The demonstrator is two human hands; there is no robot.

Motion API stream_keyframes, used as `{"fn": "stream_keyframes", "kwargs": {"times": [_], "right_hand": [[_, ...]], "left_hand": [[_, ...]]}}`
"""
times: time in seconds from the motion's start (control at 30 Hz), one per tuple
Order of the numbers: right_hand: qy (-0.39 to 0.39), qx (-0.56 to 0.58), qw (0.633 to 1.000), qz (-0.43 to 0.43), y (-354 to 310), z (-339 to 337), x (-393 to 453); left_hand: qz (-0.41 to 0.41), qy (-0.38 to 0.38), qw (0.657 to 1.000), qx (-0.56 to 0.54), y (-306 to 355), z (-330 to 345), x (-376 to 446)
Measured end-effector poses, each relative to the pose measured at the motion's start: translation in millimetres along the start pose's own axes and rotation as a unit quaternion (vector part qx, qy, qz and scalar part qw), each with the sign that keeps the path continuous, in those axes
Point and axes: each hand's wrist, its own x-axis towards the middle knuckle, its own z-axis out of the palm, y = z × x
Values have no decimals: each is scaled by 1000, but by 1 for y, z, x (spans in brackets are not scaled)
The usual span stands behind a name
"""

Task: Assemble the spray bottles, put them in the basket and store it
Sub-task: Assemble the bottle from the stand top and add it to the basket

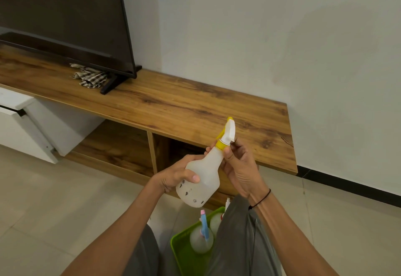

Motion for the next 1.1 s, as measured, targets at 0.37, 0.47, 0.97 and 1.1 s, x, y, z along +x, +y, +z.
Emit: {"fn": "stream_keyframes", "kwargs": {"times": [0.37,0.47,0.97,1.1], "right_hand": [[207,-243,939,-127,5,4,3],[125,-64,987,-72,2,7,2],[0,-168,986,4,-16,-19,2],[29,-264,963,-47,-24,-12,7]], "left_hand": [[66,195,935,290,10,8,5],[83,174,955,224,12,4,4],[26,75,977,198,27,-9,-8],[37,97,967,234,28,-9,-7]]}}
